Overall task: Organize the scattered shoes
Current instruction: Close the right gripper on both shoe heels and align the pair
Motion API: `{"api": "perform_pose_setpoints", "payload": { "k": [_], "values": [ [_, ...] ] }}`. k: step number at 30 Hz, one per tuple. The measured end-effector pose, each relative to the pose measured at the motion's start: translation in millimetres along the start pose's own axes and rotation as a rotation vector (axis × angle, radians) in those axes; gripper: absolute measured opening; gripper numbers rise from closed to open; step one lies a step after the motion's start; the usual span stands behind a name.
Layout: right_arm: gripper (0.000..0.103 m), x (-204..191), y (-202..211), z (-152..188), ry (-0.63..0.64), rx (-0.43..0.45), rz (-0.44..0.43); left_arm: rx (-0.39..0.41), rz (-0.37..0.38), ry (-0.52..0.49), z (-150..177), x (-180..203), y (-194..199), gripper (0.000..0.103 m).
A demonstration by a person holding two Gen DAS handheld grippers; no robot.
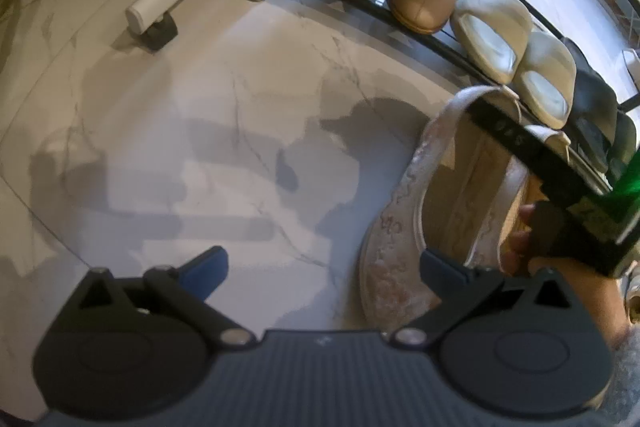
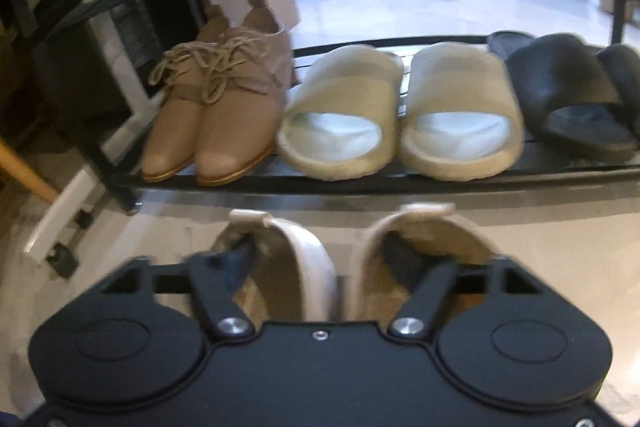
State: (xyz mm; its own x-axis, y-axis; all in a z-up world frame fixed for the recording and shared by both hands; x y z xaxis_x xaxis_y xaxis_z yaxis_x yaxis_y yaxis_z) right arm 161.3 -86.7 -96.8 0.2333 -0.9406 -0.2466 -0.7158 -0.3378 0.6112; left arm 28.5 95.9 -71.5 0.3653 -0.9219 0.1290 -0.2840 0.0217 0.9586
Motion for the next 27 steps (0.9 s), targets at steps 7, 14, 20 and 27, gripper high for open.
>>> {"api": "perform_pose_setpoints", "payload": {
  "k": [7, 14, 20, 27],
  "values": [
    [0.103, -10.7, -6.3, 4.3, 0.038, 0.009, 0.025, -0.016, 0.003, 0.011, 0.3, 0.2, -2.7, 0.102],
    [0.103, -12.3, -7.3, 3.9, 0.052, -0.006, 0.038, -0.026, 0.007, 0.007, 0.7, 1.2, -4.5, 0.102],
    [0.103, -11.1, -7.1, 2.1, 0.046, -0.003, 0.048, -0.035, 0.006, 0.011, 1.0, 0.3, -6.4, 0.102],
    [0.101, -9.6, -14.0, 3.3, 0.082, 0.049, 0.137, -0.044, -0.007, 0.009, 1.0, -1.1, -10.1, 0.102]
  ]
}}
Point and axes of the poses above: each gripper's, at about its wrist camera, not at the fingertips, and y roughly against the way its jaws point, x to its right, z to its underside, the point moved 7 cm from there along -y, roughly the way its jaws point, and after that the axes turned 5 degrees about -z, right-handed, at the moved point
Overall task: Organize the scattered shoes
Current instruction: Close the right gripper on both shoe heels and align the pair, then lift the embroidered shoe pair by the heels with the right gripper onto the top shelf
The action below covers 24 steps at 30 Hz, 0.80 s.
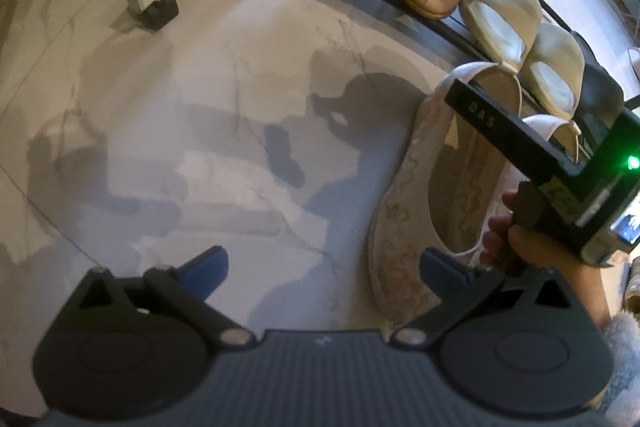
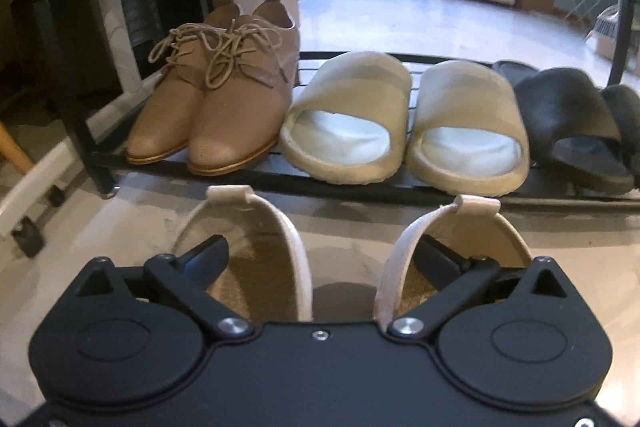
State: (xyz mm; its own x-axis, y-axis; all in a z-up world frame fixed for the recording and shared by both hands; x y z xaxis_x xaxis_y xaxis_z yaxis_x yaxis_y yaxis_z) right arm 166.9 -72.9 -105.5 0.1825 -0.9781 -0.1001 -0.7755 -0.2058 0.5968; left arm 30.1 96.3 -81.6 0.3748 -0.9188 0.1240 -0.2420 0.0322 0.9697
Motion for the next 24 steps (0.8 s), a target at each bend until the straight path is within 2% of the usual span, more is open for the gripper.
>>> {"api": "perform_pose_setpoints", "payload": {
  "k": [2, 6, 8, 9, 10, 12, 15, 21, 24],
  "values": [
    [0.1, -0.3, -2.2, -0.5, 0.006, 0.001, 0.01, -0.001, -0.004, 0.0, -0.5, -0.5, -0.9, 0.102],
    [0.083, 4.4, -2.8, -3.1, 0.013, 0.015, 0.036, -0.006, -0.01, 0.0, -0.7, -0.9, -2.8, 0.102],
    [0.067, 6.6, 0.1, -4.0, 0.006, 0.026, 0.046, -0.008, -0.011, 0.001, -0.9, -1.4, -3.2, 0.102],
    [0.05, 8.9, 2.2, -4.3, -0.002, 0.031, 0.058, -0.009, -0.012, 0.003, -1.2, -1.9, -3.5, 0.102],
    [0.027, 11.1, 4.4, -4.6, -0.01, 0.036, 0.07, -0.009, -0.013, 0.005, -1.6, -2.5, -3.7, 0.102],
    [0.014, 17.8, 10.0, -5.6, -0.042, 0.045, 0.097, -0.009, -0.017, 0.009, -2.5, -3.9, -3.8, 0.102],
    [0.012, 18.6, 18.9, -6.4, -0.052, 0.064, 0.097, -0.009, -0.024, 0.02, -3.5, -5.4, -4.3, 0.102],
    [0.012, 3.3, 61.8, -12.1, -0.016, 0.159, 0.093, -0.011, -0.037, 0.038, -3.7, -8.1, -6.4, 0.102],
    [0.012, -14.2, 100.5, -21.7, 0.059, 0.259, 0.088, -0.015, -0.038, 0.055, -3.0, -11.0, -6.9, 0.102]
  ]
}}
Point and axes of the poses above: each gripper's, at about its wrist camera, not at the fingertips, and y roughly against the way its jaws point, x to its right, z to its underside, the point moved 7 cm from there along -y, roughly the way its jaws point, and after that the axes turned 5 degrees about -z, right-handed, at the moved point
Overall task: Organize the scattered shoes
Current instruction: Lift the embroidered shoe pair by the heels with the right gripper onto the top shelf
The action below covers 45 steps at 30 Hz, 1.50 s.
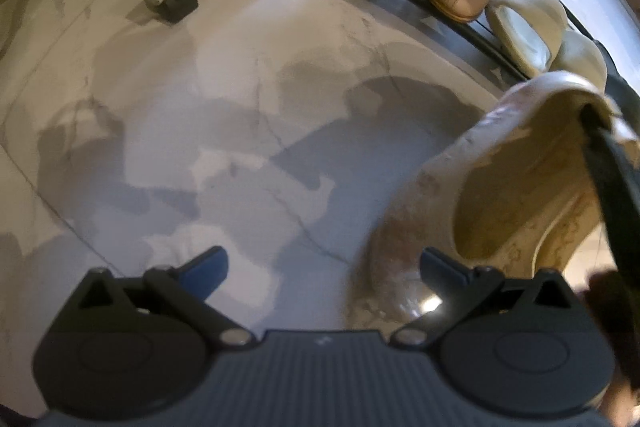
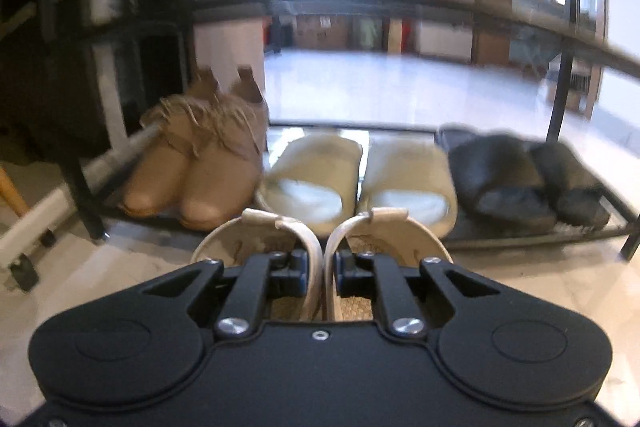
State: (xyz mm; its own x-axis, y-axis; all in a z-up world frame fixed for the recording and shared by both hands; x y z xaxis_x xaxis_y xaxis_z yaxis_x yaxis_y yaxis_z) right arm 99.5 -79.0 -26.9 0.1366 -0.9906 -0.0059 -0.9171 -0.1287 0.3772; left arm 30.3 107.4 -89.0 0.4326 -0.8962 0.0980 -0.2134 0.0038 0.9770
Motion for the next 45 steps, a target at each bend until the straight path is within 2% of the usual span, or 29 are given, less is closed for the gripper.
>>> {"api": "perform_pose_setpoints", "payload": {
  "k": [2, 5, 10, 12, 14, 15, 17, 20, 23, 25, 27, 30, 33, 40, 45],
  "values": [
    [0.012, -5.5, 13.1, -11.3, 0.028, 0.041, -0.009, -0.002, 0.003, 0.01, 0.5, -0.8, 0.0, 0.102],
    [0.012, -15.8, 33.8, -45.5, 0.068, 0.125, -0.037, -0.003, 0.013, 0.021, 0.4, -0.4, 1.0, 0.102],
    [0.012, -35.7, 54.0, -126.3, 0.14, 0.286, -0.107, 0.021, 0.025, 0.04, -3.3, -1.2, 7.6, 0.102],
    [0.012, -39.6, 54.1, -145.7, 0.14, 0.302, -0.134, 0.029, 0.032, 0.055, -5.3, -2.2, 11.1, 0.102],
    [0.012, -44.5, 45.5, -187.2, 0.128, 0.314, -0.175, 0.025, 0.047, 0.078, -6.1, -3.2, 12.4, 0.102],
    [0.012, -45.3, 44.2, -191.1, 0.125, 0.315, -0.177, 0.022, 0.053, 0.089, -6.3, -3.6, 12.8, 0.102],
    [0.012, -48.2, 31.7, -222.4, 0.114, 0.327, -0.185, 0.014, 0.056, 0.096, -5.9, -3.8, 12.9, 0.102],
    [0.011, -61.9, 15.9, -252.7, 0.215, 0.388, -0.181, 0.008, 0.07, 0.107, -4.8, -2.7, 14.3, 0.102],
    [0.012, -72.7, -11.1, -263.4, 0.244, 0.34, -0.193, 0.012, 0.08, 0.095, -4.6, 1.4, 17.1, 0.102],
    [0.012, -78.1, -22.7, -264.8, 0.292, 0.357, -0.143, 0.022, 0.08, 0.087, -5.4, 2.0, 19.7, 0.102],
    [0.012, -78.3, -37.5, -268.2, 0.253, 0.357, -0.137, 0.038, 0.084, 0.079, -6.9, 4.0, 22.8, 0.102],
    [0.012, -76.3, -63.8, -273.7, 0.226, 0.349, -0.079, 0.029, 0.092, 0.066, -5.2, 6.8, 22.3, 0.102],
    [0.012, -80.2, -95.3, -273.7, 0.353, 0.357, 0.0, 0.01, 0.094, 0.058, 0.0, 9.3, 20.3, 0.102],
    [0.014, -83.3, -118.9, -272.1, 0.451, 0.329, 0.005, -0.026, 0.108, 0.027, 7.8, 16.6, 16.7, 0.102],
    [0.015, -88.7, -141.8, -265.7, 0.563, 0.244, 0.042, -0.029, 0.107, 0.031, 8.3, 15.6, 16.8, 0.102]
  ]
}}
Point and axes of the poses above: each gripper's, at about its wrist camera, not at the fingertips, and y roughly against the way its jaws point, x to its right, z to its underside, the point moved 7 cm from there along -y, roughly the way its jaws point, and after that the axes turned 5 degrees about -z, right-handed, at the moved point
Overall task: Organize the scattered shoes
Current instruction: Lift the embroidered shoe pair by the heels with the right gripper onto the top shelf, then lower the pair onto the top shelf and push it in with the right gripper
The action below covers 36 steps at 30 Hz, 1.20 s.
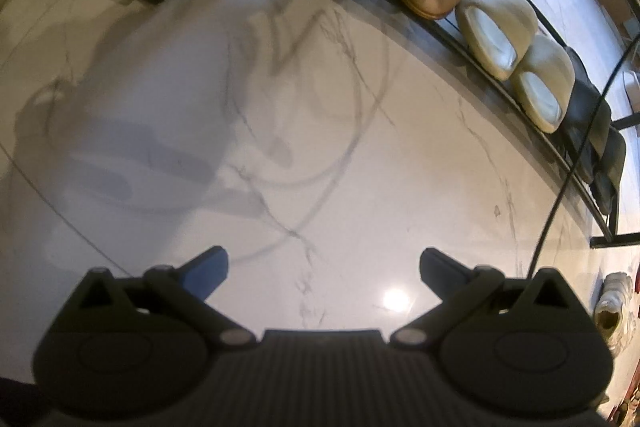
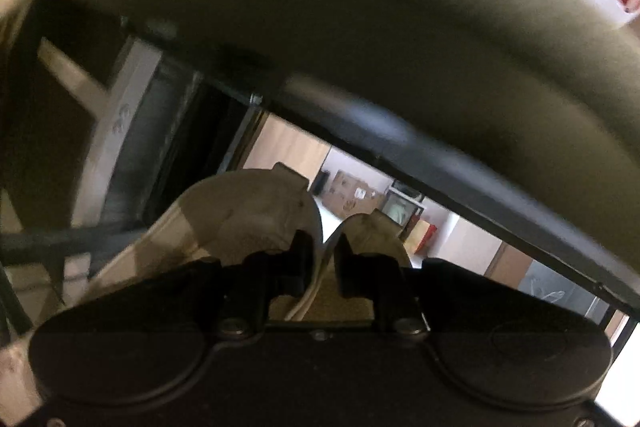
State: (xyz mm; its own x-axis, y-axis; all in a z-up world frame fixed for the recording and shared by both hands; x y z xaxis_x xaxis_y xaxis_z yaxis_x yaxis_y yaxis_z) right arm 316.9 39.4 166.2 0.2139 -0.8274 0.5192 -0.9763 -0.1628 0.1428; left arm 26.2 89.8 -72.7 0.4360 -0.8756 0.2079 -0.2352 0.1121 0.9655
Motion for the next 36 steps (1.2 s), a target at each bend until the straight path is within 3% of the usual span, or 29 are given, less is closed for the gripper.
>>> {"api": "perform_pose_setpoints", "payload": {
  "k": [5, 7, 8, 11, 13, 14, 21, 27, 33, 36],
  "values": [
    [0.017, -4.9, -8.7, 5.5, 0.0, -0.069, -0.028, 0.008, -0.002, -0.001, -1.6, -0.4, -0.6, 0.102],
    [0.028, -4.4, -8.7, 7.0, -0.013, -0.082, -0.029, 0.008, -0.004, -0.005, -1.9, 0.4, -2.3, 0.102],
    [0.029, -3.6, -8.4, 7.1, -0.018, -0.086, -0.026, 0.006, -0.008, -0.006, -1.8, 0.5, -2.9, 0.102],
    [0.052, 0.5, -0.8, 10.3, -0.039, -0.077, -0.033, 0.0, -0.012, -0.006, -1.9, 0.0, -4.4, 0.102],
    [0.078, 2.7, 6.0, 9.0, -0.055, -0.046, -0.019, 0.0, -0.012, -0.008, -2.7, 0.5, -4.4, 0.102],
    [0.081, 5.5, 12.6, 6.1, -0.066, -0.009, -0.001, 0.001, -0.01, -0.01, -3.0, 1.2, -4.4, 0.102],
    [0.088, 21.8, 47.9, 1.4, -0.148, 0.086, -0.028, -0.009, -0.018, -0.015, -2.9, -0.1, -6.8, 0.102],
    [0.089, 20.7, 68.8, 1.5, -0.179, 0.067, -0.099, -0.025, -0.017, -0.03, -0.2, 1.8, -10.5, 0.102],
    [0.089, 17.2, 127.8, 4.9, -0.199, 0.106, -0.15, -0.03, -0.019, -0.02, 1.5, -0.9, -11.2, 0.102],
    [0.094, 20.1, 160.8, 9.1, -0.253, 0.14, -0.165, -0.033, -0.016, -0.038, 4.9, 1.2, -10.8, 0.102]
  ]
}}
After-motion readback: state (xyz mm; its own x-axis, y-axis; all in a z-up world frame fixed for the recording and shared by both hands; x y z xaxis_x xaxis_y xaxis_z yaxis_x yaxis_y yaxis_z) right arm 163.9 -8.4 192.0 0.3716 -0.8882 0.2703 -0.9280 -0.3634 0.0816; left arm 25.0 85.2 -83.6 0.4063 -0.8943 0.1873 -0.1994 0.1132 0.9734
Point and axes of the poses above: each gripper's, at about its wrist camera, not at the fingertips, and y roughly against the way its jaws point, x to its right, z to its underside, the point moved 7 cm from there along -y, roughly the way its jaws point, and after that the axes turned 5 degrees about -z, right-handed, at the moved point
